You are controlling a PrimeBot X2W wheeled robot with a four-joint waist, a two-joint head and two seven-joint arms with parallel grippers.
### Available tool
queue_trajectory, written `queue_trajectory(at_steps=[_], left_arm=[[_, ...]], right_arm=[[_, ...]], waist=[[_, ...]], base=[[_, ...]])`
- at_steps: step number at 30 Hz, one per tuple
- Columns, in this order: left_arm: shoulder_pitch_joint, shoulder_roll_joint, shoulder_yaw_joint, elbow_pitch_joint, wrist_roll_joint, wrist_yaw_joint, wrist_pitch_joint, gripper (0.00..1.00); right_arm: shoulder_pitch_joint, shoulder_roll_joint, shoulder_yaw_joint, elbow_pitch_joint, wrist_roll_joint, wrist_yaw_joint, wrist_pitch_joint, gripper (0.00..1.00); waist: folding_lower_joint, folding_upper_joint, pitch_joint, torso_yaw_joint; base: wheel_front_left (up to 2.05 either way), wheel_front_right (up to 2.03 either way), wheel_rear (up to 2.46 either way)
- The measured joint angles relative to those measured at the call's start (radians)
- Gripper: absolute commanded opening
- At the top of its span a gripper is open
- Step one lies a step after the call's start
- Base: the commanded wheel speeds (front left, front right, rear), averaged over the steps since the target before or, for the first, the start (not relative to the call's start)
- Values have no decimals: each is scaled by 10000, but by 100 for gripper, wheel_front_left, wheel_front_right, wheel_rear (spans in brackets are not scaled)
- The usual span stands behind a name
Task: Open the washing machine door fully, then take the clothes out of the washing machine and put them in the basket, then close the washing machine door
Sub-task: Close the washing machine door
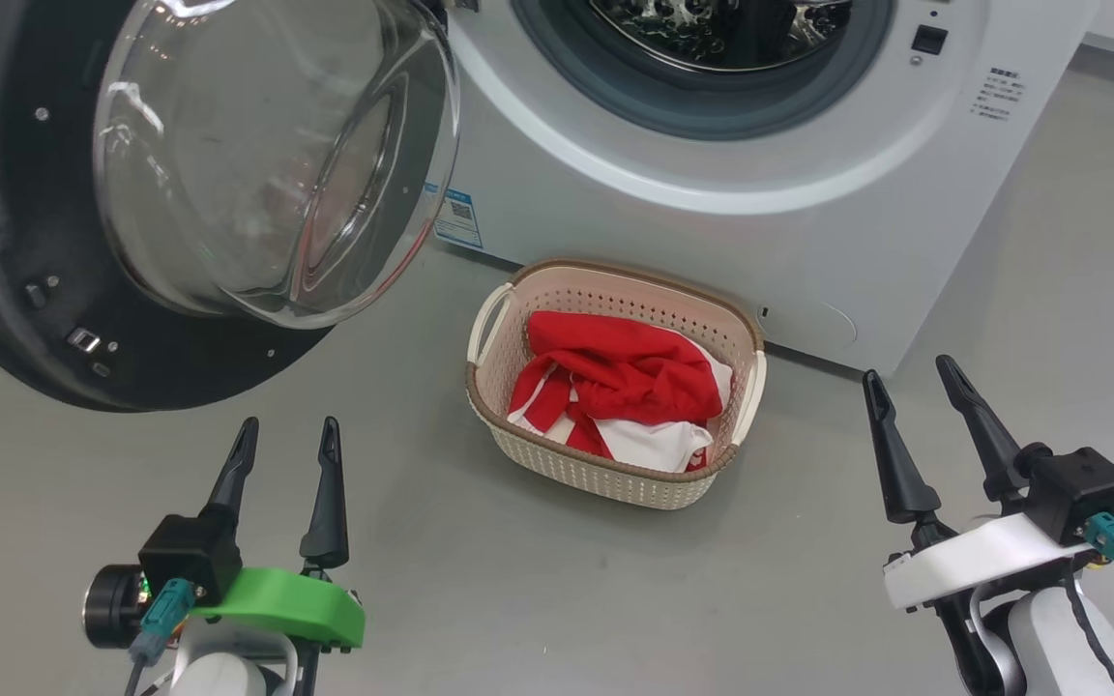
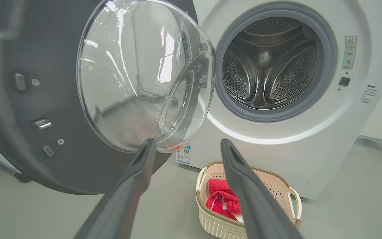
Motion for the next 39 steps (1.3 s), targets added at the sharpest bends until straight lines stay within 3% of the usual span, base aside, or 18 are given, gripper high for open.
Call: queue_trajectory(at_steps=[15,39], left_arm=[[349,0,123,-238,46,46,0,100],[621,2,288,-531,136,128,0,100]], right_arm=[[52,36,483,-33,0,0,0,100],[144,92,700,21,0,0,0,100]], waist=[[0,0,-224,1093],[0,0,-499,1429]], base=[[0,0,0],[0,0,0]])
